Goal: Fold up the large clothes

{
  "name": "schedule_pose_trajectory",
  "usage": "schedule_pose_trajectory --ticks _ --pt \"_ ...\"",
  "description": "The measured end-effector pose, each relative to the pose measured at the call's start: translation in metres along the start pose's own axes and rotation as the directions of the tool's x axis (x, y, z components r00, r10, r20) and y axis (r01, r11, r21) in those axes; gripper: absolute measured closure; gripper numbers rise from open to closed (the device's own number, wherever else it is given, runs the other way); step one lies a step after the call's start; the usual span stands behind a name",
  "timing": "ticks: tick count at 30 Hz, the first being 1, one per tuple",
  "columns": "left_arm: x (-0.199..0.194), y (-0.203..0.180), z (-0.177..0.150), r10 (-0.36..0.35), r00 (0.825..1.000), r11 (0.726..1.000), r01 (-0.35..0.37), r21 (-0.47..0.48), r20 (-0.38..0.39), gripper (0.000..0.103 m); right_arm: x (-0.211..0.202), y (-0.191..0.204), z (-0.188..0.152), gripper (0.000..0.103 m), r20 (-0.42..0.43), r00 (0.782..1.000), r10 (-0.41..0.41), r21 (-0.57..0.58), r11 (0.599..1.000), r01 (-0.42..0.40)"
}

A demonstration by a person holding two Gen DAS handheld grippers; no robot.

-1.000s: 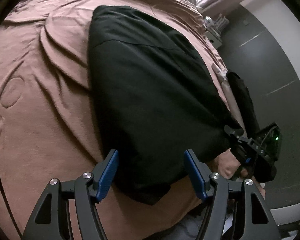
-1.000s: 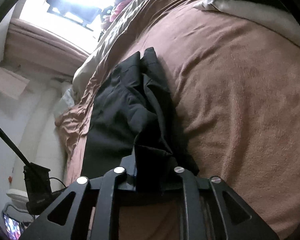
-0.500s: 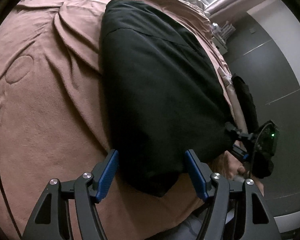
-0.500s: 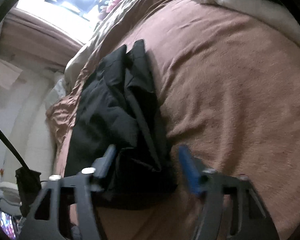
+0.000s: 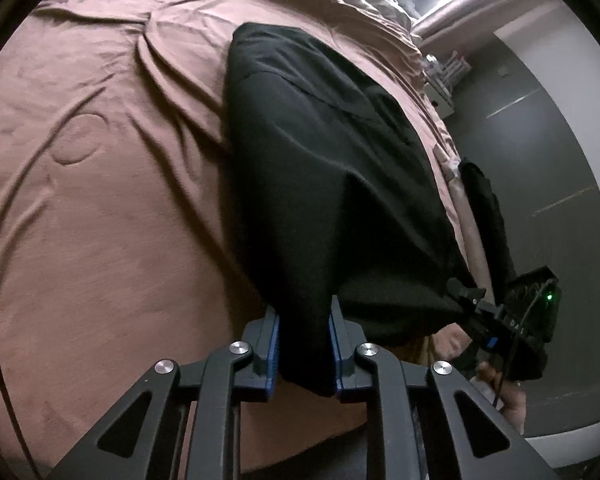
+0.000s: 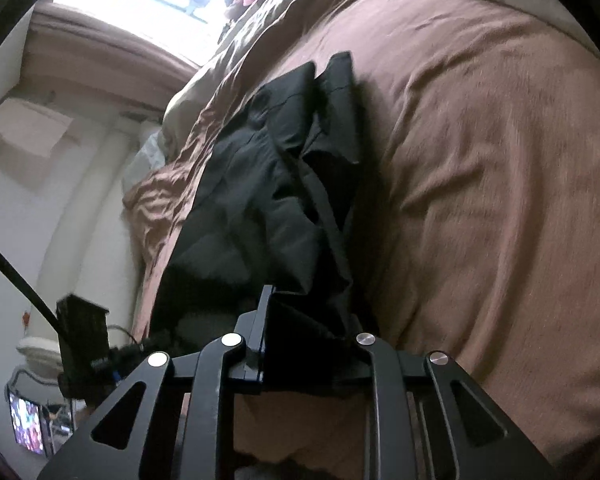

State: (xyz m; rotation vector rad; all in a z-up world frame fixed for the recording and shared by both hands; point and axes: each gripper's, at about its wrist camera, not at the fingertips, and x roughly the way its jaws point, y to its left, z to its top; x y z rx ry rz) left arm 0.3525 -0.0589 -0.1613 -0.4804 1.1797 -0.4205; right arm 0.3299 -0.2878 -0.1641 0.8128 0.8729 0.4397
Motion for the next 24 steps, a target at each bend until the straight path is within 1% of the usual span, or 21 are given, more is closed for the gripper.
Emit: schedule_pose_trajectory --ticks 5,9,10,11,12,13,14,15,16,17,18,19,20,21,24 --pt "-0.018 0.003 -0.018 0.015 1.0 0.999 -0.014 0.041 -0.018 0.083 -0.007 0.005 -0.023 0.084 -0.039 0.999 0.019 -0.005 1.0 -0.019" --pt "-0.032 0.008 -0.037 0.021 0.999 0.997 -0.019 0.069 -0.04 0.083 -0.015 0.01 -0.032 0.084 -0.075 0.997 0.019 -0.037 0.999 -0.022" --pt "-0.034 0.009 -0.041 0.023 0.999 0.997 -0.019 0.078 -0.048 0.081 -0.016 0.013 -0.034 0.081 -0.08 0.997 0.018 -0.047 0.999 -0.022" --pt "-0.035 0.009 -0.045 0.032 0.998 0.995 -0.026 0.092 -0.059 0.08 -0.019 0.014 -0.036 0.081 -0.081 0.997 0.016 -0.057 0.998 -0.021" --pt "-0.035 0.009 -0.048 0.044 0.997 0.994 -0.037 0.105 -0.066 0.076 -0.022 0.014 -0.036 0.08 -0.081 0.997 0.011 -0.067 0.998 -0.016" --pt "-0.034 0.01 -0.049 0.059 0.996 0.992 -0.05 0.115 -0.072 0.072 -0.024 0.013 -0.034 0.08 -0.081 0.997 0.002 -0.073 0.997 -0.008" --pt "-0.033 0.011 -0.05 0.067 0.994 0.992 -0.058 0.116 -0.081 0.071 -0.026 0.011 -0.031 0.078 -0.081 0.997 -0.019 -0.078 0.997 0.013" --pt "-0.032 0.014 -0.049 0.06 0.994 0.993 -0.05 0.107 -0.095 0.068 -0.029 0.008 -0.027 0.077 -0.081 0.996 -0.033 -0.078 0.997 0.026" --pt "-0.031 0.017 -0.048 0.05 0.993 0.995 -0.04 0.095 -0.107 0.064 -0.033 0.006 -0.024 0.071 -0.082 0.996 -0.043 -0.074 0.997 0.037" --pt "-0.031 0.021 -0.045 0.039 0.993 0.996 -0.03 0.082 -0.107 0.062 -0.036 0.004 -0.02 0.057 -0.078 0.995 -0.056 -0.072 0.996 0.05" --pt "-0.033 0.022 -0.042 0.032 0.995 0.997 -0.025 0.076 -0.098 0.054 -0.041 0.002 -0.013 0.047 -0.062 0.995 -0.08 -0.079 0.994 0.075" --pt "-0.035 0.024 -0.038 0.028 0.996 0.997 -0.022 0.07 -0.083 0.042 -0.045 0.003 -0.008 0.028 -0.044 0.995 -0.095 -0.089 0.992 0.091" --pt "-0.039 0.025 -0.032 0.025 0.998 0.998 -0.021 0.063 -0.058 0.037 -0.049 0.003 -0.001 0.023 -0.027 0.995 -0.096 -0.096 0.991 0.093" --pt "-0.041 0.027 -0.028 0.023 0.999 0.998 -0.02 0.058 -0.041 0.029 -0.052 0.002 0.006 0.023 -0.015 0.996 -0.087 -0.098 0.991 0.085" --pt "-0.042 0.029 -0.011 0.021 1.0 0.999 -0.021 0.041 -0.004 0.027 -0.054 -0.004 0.032 0.023 -0.02 0.996 -0.086 -0.088 0.993 0.084"
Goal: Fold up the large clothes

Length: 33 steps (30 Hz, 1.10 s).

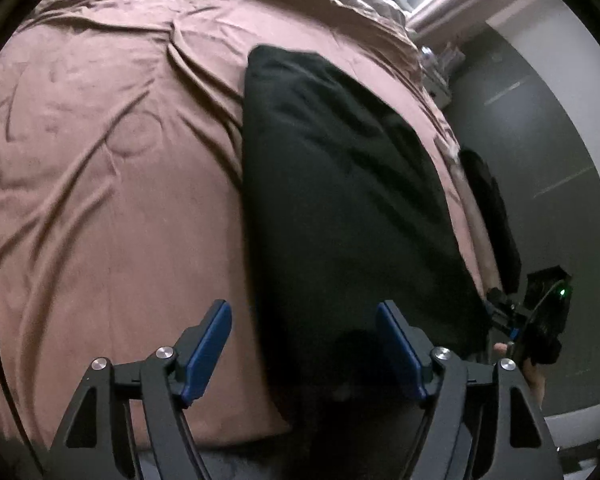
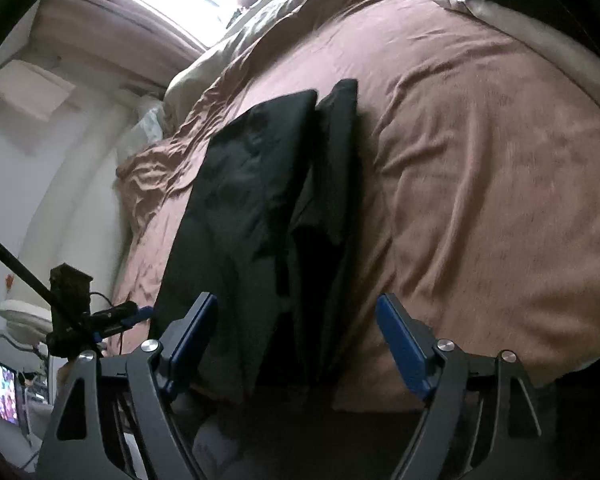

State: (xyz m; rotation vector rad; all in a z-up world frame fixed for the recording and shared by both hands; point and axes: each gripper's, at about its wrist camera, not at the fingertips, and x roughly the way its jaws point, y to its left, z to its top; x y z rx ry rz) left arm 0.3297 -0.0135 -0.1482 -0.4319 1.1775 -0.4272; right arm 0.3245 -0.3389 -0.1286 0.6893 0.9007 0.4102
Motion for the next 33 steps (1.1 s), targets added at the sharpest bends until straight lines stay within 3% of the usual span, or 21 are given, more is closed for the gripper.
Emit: schedule_pose_trajectory --ticks 9,27,29,30,32,33 --pt "0.028 0.012 0.053 0.024 0.999 0.999 -0.023 -0.025 0.032 0.027 0.042 -0.035 0.067 0.023 -0.069 0.995 0.078 0.037 0.996 -0.076" --pt "0.09 0.031 0.127 -0.006 1.0 0.998 0.008 -0.065 0.018 0.027 0.144 -0.069 0.139 0.023 -0.189 0.96 0.209 0.08 0.977 -0.197" --pt "0.093 0.03 0.132 -0.01 1.0 0.998 0.012 -0.061 0.023 0.029 0.151 -0.071 0.143 0.031 -0.197 0.957 0.211 0.08 0.977 -0.199" --pt "0.095 0.027 0.134 -0.017 1.0 0.998 0.018 -0.056 0.024 0.037 0.152 -0.072 0.144 0.035 -0.206 0.958 0.2 0.075 0.979 -0.188" --pt "0.098 0.023 0.137 0.007 1.0 0.999 -0.006 -0.051 0.02 0.039 0.16 -0.07 0.146 0.057 -0.222 0.956 0.191 0.071 0.981 -0.18" --pt "0.099 0.021 0.139 0.019 1.0 0.999 -0.018 -0.05 0.02 0.043 0.164 -0.07 0.146 0.06 -0.231 0.954 0.191 0.071 0.981 -0.179"
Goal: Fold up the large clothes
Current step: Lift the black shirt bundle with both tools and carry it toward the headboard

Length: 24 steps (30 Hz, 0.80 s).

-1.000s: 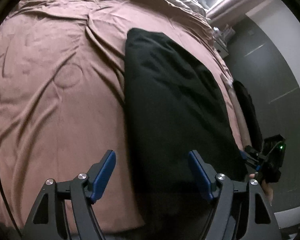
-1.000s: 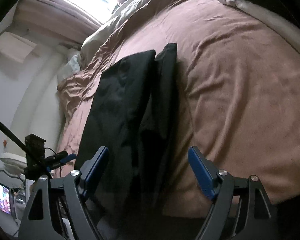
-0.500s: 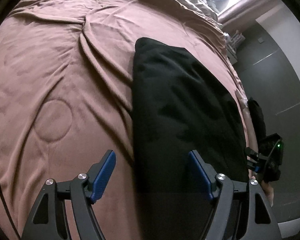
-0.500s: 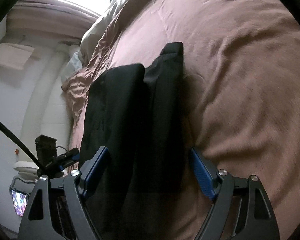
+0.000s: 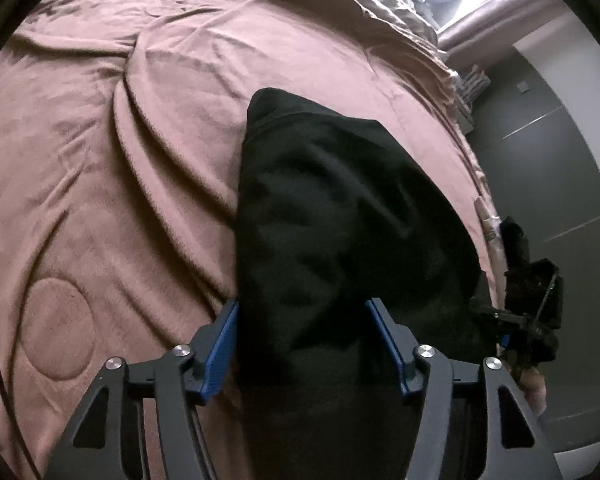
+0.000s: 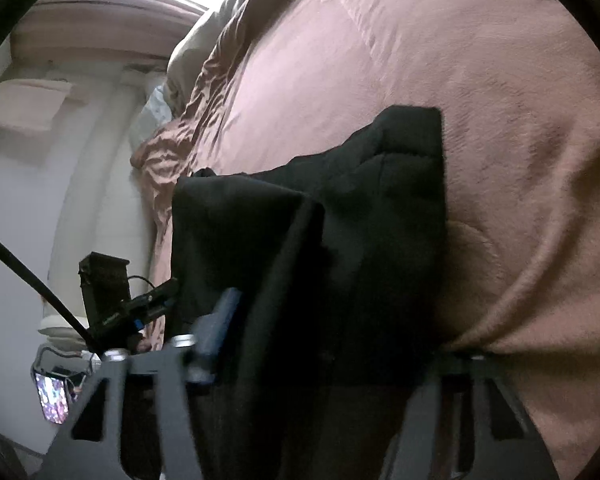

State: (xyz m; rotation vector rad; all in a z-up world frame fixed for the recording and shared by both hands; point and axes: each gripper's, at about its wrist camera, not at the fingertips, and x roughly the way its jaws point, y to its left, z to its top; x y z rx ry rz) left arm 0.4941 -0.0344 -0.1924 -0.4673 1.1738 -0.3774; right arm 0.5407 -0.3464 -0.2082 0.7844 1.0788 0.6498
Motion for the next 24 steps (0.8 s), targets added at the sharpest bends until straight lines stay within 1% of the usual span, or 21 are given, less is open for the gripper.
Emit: schedule_pose_trajectory --ticks 1,2,4,5,7,10,16,24 --pt "0.001 0.0 0.001 0.007 1.0 1.0 -0.007 -0.001 -0.002 0.048 0.0 0.003 0.0 0.067 -0.001 1.0 -0.004 -0.007 1.0 0.004" --pt "0.001 -0.002 0.001 0.016 1.0 1.0 -0.016 0.0 -0.003 0.05 0.0 0.006 0.0 0.074 -0.001 1.0 0.0 -0.016 1.0 0.0" --pt "-0.003 -0.009 -0.001 0.036 0.999 0.999 -0.036 0.022 0.01 0.06 -0.005 0.015 0.0 0.08 0.017 1.0 0.008 -0.038 0.999 -0.007" --pt "-0.005 -0.013 -0.001 0.043 0.999 0.999 -0.044 0.032 0.016 0.062 -0.007 0.021 -0.001 0.083 0.028 1.0 0.008 -0.049 0.999 -0.007" --pt "-0.013 -0.019 -0.002 0.046 0.998 0.998 -0.048 0.049 0.031 0.071 -0.011 0.032 -0.003 0.086 0.048 0.999 0.015 -0.072 0.997 -0.011" --pt "-0.028 -0.029 -0.003 0.037 0.998 0.997 -0.041 0.068 0.052 0.076 -0.02 0.047 -0.012 0.087 0.074 0.997 0.013 -0.108 0.994 -0.004" --pt "-0.065 -0.054 -0.013 0.024 0.992 0.993 -0.037 0.109 0.121 0.08 -0.041 0.078 -0.037 0.088 0.134 0.991 0.029 -0.166 0.986 -0.007" --pt "-0.123 -0.079 -0.034 -0.021 0.975 0.989 -0.011 0.146 0.222 0.084 -0.073 0.114 -0.079 0.089 0.196 0.978 0.076 -0.25 0.968 -0.025"
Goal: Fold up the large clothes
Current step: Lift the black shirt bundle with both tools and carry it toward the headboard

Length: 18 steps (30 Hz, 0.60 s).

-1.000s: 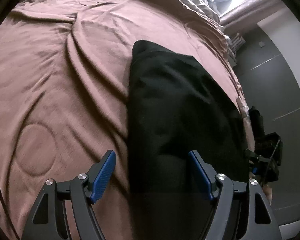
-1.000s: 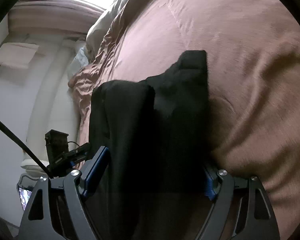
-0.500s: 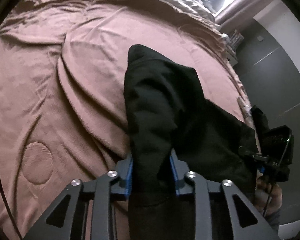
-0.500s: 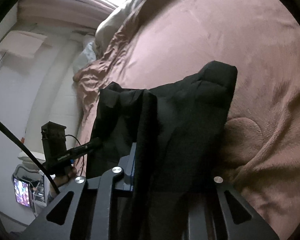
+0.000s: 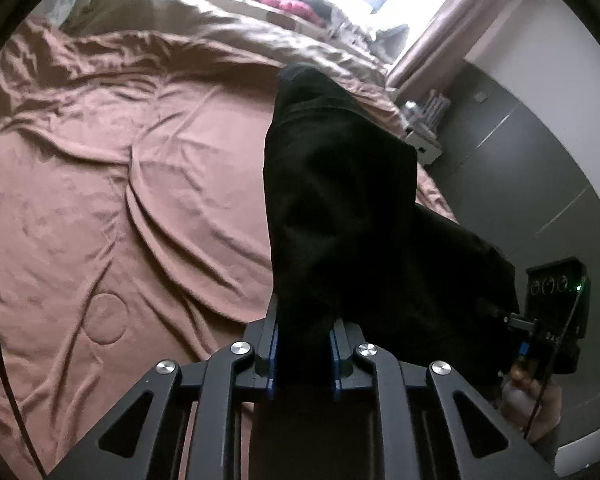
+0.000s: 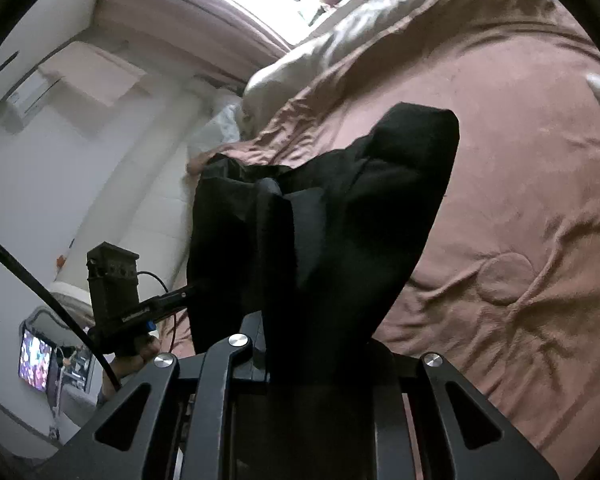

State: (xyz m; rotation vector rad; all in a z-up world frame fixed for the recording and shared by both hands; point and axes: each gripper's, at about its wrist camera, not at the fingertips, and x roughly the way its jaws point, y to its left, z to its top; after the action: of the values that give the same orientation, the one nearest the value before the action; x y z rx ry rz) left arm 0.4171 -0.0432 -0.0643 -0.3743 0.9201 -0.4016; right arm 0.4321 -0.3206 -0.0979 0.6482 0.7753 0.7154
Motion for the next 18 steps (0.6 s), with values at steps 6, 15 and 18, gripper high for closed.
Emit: schedule_pose_trajectory --ticks 6,15,18 --pt "-0.056 -0.015 -0.001 -0.021 0.995 1.0 0.02 0.017 0.098 0.086 -0.023 0.047 -0.015 0.089 0.037 0.999 0.029 -0.078 0.997 -0.026" --pt "-0.139 -0.01 0.0 -0.025 0.977 1.0 0.023 0.012 0.211 0.086 -0.021 0.118 -0.032 0.089 0.068 0.996 0.058 -0.179 0.983 -0.045" --pt "-0.168 -0.005 -0.005 -0.017 0.969 1.0 0.015 0.01 0.248 0.086 -0.017 0.139 -0.036 0.089 0.062 0.995 0.073 -0.212 0.976 -0.058"
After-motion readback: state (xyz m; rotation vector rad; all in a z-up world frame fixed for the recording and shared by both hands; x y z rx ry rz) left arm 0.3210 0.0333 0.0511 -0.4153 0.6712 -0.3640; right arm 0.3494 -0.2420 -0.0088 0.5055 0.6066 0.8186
